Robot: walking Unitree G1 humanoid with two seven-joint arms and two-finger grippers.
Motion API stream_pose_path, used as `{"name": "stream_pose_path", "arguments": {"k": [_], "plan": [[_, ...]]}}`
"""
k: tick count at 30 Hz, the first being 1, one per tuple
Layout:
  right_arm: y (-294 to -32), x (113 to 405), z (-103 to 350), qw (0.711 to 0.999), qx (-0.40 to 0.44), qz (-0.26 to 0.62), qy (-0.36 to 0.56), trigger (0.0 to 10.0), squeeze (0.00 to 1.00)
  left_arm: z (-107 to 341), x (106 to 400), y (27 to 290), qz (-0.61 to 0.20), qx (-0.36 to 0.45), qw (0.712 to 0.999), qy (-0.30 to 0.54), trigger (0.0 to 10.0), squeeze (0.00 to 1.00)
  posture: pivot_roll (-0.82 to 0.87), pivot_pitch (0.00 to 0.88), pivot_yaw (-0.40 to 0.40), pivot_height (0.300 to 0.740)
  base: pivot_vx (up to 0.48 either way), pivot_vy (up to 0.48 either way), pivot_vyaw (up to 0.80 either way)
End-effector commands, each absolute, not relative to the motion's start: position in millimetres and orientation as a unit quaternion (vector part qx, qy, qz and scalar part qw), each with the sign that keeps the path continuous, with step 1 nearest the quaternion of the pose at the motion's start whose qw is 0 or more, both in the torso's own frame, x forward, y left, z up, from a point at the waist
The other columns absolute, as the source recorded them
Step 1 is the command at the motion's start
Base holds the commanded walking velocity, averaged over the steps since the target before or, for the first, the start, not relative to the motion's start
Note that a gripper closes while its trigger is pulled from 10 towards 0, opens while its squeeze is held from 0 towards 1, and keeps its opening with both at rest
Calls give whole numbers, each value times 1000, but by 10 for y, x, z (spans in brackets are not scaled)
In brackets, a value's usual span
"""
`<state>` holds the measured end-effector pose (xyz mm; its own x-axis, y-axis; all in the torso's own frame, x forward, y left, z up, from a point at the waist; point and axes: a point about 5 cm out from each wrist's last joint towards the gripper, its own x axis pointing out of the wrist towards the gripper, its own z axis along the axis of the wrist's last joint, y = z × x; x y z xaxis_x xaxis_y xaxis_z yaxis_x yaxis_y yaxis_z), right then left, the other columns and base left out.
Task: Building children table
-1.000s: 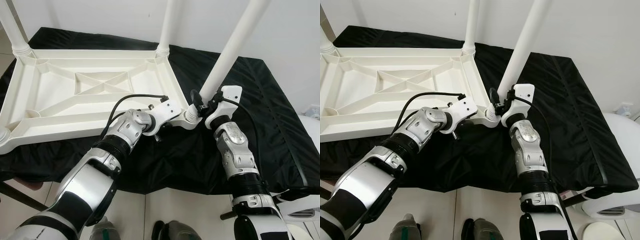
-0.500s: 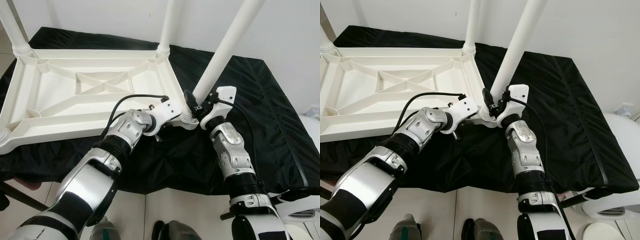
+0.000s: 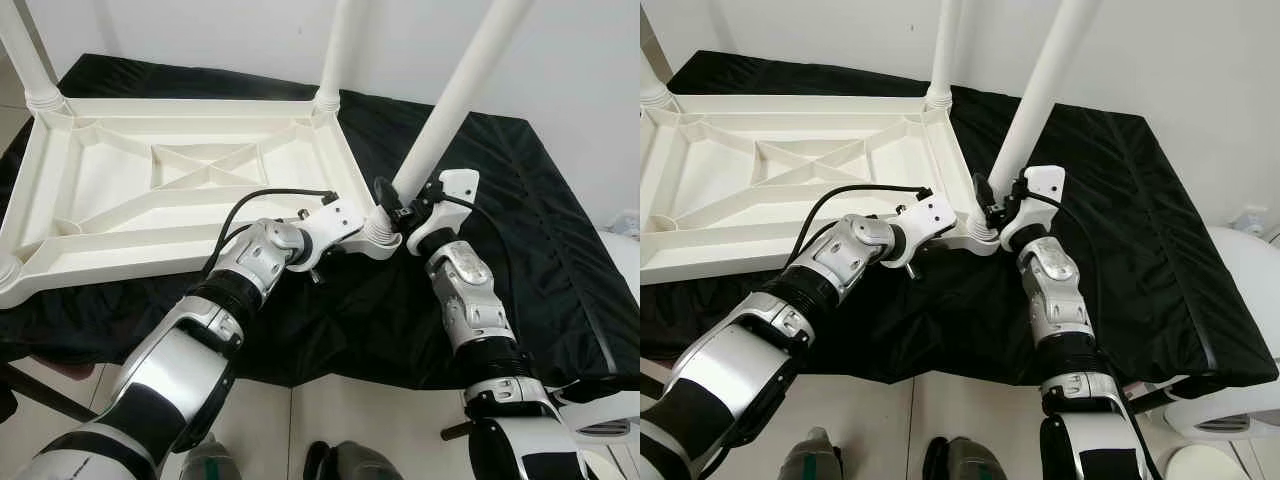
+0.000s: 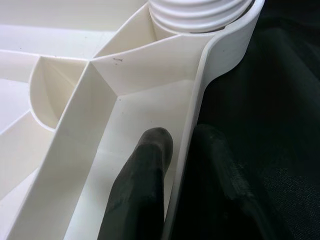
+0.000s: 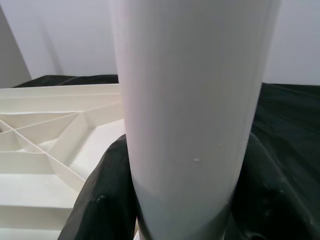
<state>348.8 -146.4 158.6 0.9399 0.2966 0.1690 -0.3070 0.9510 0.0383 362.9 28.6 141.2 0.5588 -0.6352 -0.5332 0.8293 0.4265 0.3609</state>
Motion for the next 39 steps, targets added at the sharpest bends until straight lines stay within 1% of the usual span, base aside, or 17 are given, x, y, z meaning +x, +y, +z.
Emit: {"name": "stream_pose_path", "arguments": {"k": [1,9,17,24,33,39], "plan": [[-1513,3431,1292,989,35,142,-17,10000,0,1722,3689,204,-436,304,842,95,10000,0,70,56,-109,740,0,0,0],[-1516,3405,1273,989,35,145,-18,10000,0,1731,3692,203,-435,305,842,93,10000,0,68,57,-107,740,0,0,0],[-1429,3367,1186,982,8,190,-7,10000,0,1736,3692,196,-435,304,843,92,10000,0,68,58,-107,740,0,0,0],[-1397,3284,1140,978,12,210,-12,10000,0,1747,3696,208,-433,303,844,91,10000,0,75,56,-112,740,0,0,0],[-1425,3257,1113,979,14,204,-11,10000,0,1748,3695,215,-433,303,844,91,10000,0,76,53,-109,740,0,0,0],[-1413,3306,1100,979,19,202,5,10000,0,1753,3697,219,-433,304,844,90,10000,0,75,54,-102,740,0,0,0]]}}
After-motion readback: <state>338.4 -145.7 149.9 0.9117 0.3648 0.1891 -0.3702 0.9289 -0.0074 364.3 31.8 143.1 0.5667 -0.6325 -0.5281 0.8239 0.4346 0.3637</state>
